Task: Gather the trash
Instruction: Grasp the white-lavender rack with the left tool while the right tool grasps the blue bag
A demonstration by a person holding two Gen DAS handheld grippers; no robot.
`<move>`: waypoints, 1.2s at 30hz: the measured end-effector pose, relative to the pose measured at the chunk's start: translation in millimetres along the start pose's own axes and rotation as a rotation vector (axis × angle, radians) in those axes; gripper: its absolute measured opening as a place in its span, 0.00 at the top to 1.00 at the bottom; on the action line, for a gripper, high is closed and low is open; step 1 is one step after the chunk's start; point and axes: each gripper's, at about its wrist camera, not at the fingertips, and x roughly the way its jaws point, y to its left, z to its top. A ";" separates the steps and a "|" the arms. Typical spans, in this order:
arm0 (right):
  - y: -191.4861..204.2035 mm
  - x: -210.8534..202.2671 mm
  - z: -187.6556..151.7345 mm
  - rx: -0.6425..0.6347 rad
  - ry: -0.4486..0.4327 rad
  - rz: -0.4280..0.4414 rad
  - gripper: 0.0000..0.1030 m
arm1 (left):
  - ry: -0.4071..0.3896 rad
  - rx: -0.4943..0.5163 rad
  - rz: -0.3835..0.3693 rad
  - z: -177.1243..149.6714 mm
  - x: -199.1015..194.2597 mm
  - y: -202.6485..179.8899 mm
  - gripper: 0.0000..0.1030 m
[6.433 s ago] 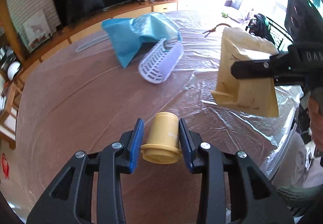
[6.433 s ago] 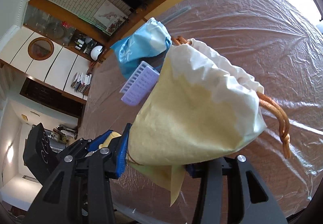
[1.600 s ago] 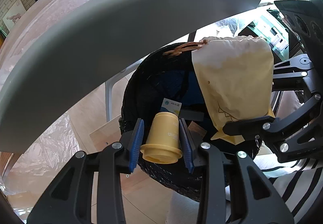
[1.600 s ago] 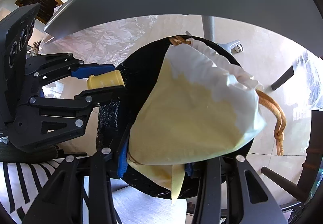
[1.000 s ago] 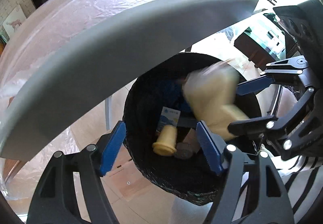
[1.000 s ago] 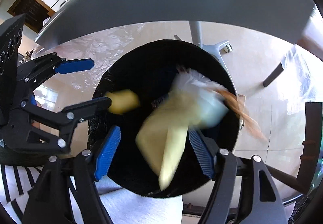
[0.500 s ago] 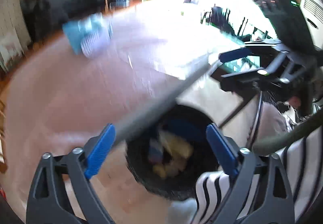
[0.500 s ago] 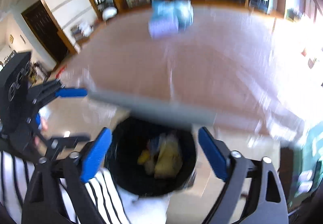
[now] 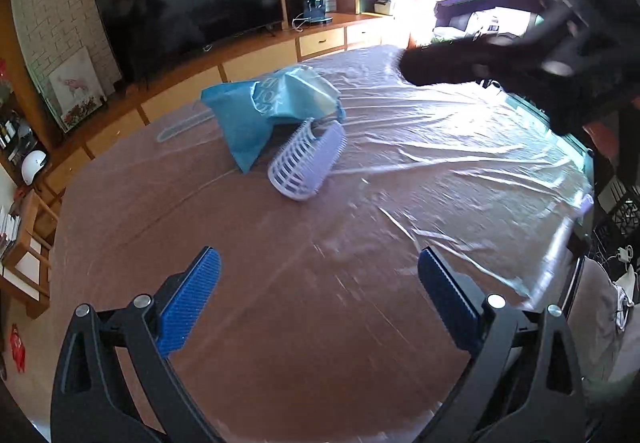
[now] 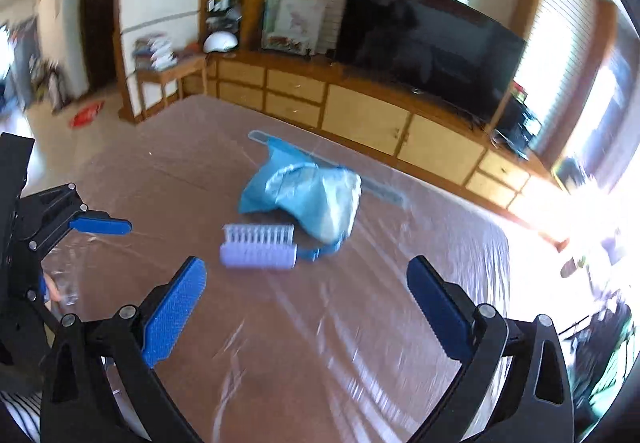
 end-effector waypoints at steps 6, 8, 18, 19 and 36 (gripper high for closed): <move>0.8 52.9 34.6 -0.175 0.080 0.063 0.05 | 0.020 -0.028 -0.003 20.1 28.4 20.9 0.03; 4.5 73.1 44.6 -0.253 0.106 0.077 0.05 | 0.023 -0.040 -0.008 24.6 33.6 25.9 0.03; 17.2 140.4 74.4 -0.403 0.209 0.164 0.15 | 0.069 -0.058 -0.025 34.2 60.8 39.3 0.03; 18.1 147.7 75.6 -0.401 0.229 0.180 0.19 | 0.071 -0.059 -0.028 36.1 62.3 39.5 0.03; -30.6 168.6 70.8 -0.099 0.281 0.172 0.22 | 0.100 -0.049 -0.068 64.7 100.0 45.3 0.03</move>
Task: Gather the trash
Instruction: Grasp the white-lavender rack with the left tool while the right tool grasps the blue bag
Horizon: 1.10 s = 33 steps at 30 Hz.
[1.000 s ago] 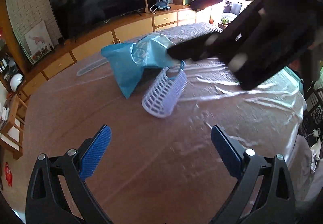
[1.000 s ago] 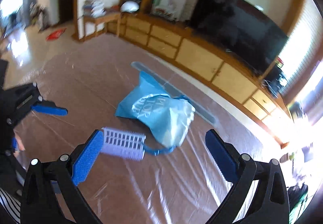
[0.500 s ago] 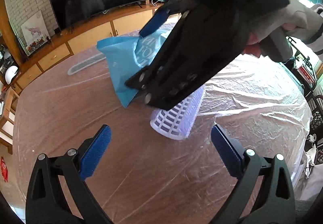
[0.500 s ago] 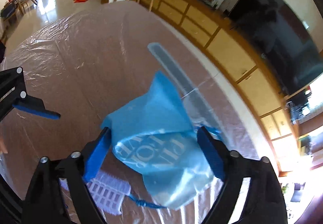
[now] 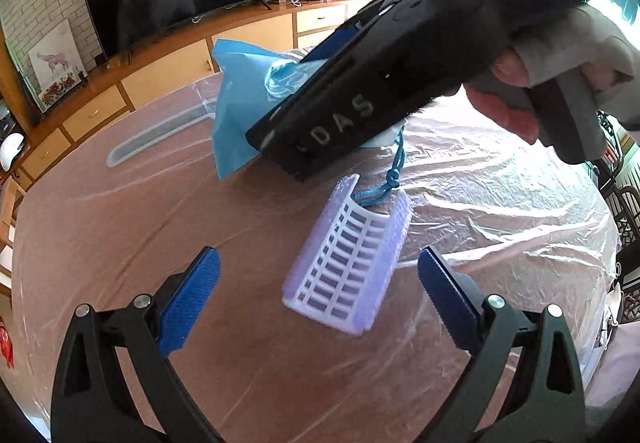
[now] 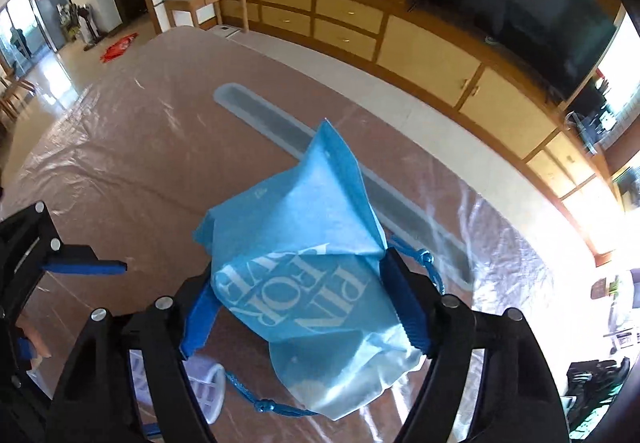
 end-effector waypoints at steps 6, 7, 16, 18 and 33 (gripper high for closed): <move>4.4 7.7 -8.3 -0.060 -0.003 -0.065 0.11 | 0.005 0.035 -0.003 5.1 8.8 1.1 0.27; 4.3 9.2 -9.0 -0.068 0.003 -0.071 0.11 | 0.006 0.036 -0.008 5.0 9.4 0.4 0.35; -25.1 8.5 -8.9 0.124 -0.028 -0.006 0.41 | -0.002 0.072 -0.029 5.7 9.7 -4.0 0.57; -35.9 1.7 -11.8 0.200 -0.060 0.045 0.48 | -0.005 0.081 -0.024 4.2 8.8 -4.3 0.57; -47.9 -47.8 -71.5 0.374 -0.182 0.135 0.57 | -0.024 -0.032 -0.012 -28.3 -20.9 5.7 0.57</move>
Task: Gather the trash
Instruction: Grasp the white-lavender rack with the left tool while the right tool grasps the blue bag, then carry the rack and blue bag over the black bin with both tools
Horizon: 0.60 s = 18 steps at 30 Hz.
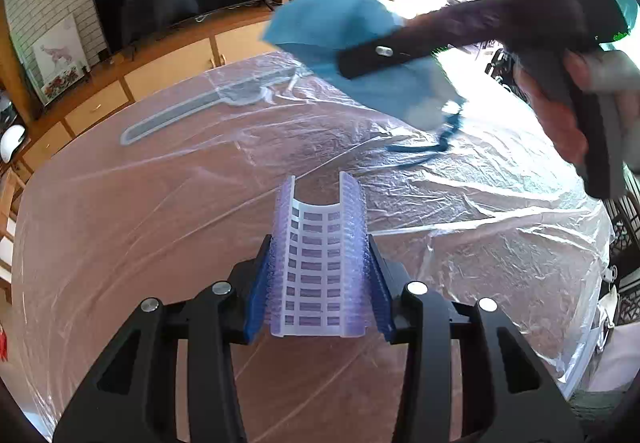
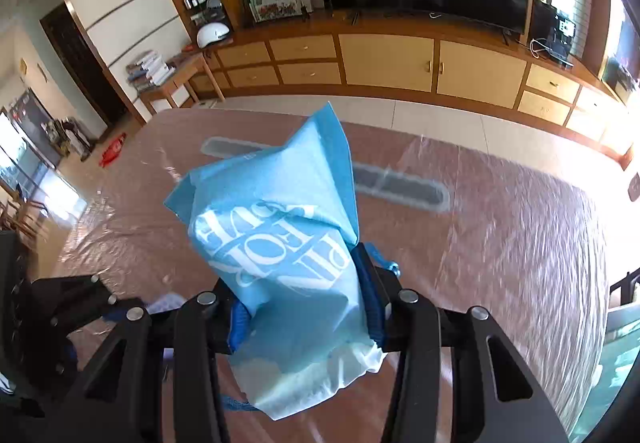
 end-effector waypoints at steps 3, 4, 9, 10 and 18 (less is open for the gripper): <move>-1.3 -14.2 -18.9 0.038 -0.018 0.031 0.57 | -0.003 -0.021 0.001 -4.6 -6.1 -1.1 0.57; -1.3 -18.2 -26.3 0.051 -0.018 0.037 0.57 | -0.004 -0.024 0.003 -5.5 -7.8 -1.8 0.57; 7.6 -33.2 -57.3 0.079 -0.033 0.046 0.58 | -0.012 -0.043 0.022 -14.4 -16.6 -3.6 0.57; 10.0 -35.7 -63.3 0.089 -0.035 0.049 0.59 | -0.014 -0.049 0.024 -16.2 -18.6 -3.9 0.57; 24.4 -56.4 -110.3 0.148 -0.048 0.086 0.61 | -0.031 -0.077 0.005 -29.9 -36.4 -5.5 0.57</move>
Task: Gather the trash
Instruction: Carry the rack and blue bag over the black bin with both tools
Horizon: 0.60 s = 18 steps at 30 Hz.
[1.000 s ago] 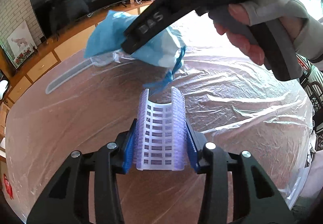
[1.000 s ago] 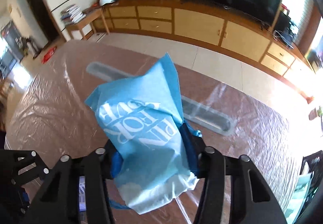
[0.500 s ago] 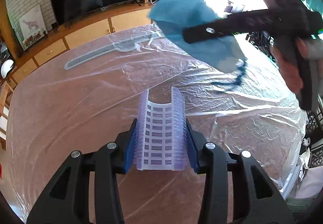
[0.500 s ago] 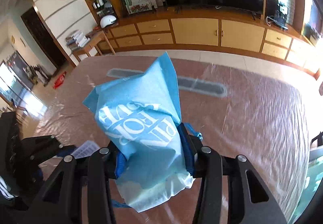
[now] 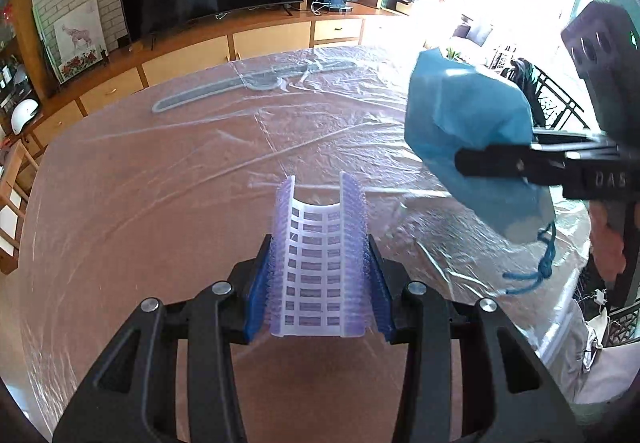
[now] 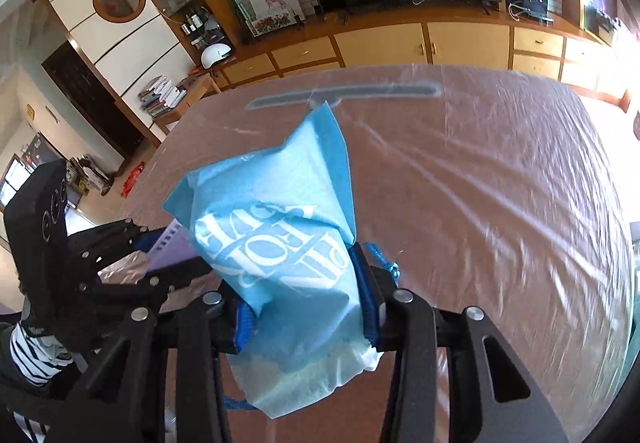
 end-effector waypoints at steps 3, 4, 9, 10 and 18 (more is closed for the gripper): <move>4.6 -10.7 -13.6 0.016 -0.010 0.014 0.61 | -0.008 0.007 -0.009 -7.1 -10.3 -3.8 0.57; 5.5 -14.0 -17.3 0.015 -0.012 0.013 0.61 | -0.010 0.008 -0.012 -8.0 -12.7 -3.8 0.57; 18.6 -28.9 -35.2 0.018 -0.019 0.021 0.61 | -0.023 0.011 -0.031 -19.5 -28.0 -9.5 0.57; 19.7 -31.9 -38.7 0.020 -0.021 0.024 0.61 | -0.024 0.013 -0.037 -22.3 -31.3 -11.4 0.57; 32.7 -64.4 -71.2 0.020 -0.030 0.057 0.61 | -0.032 0.052 -0.069 -44.1 -58.4 -28.5 0.57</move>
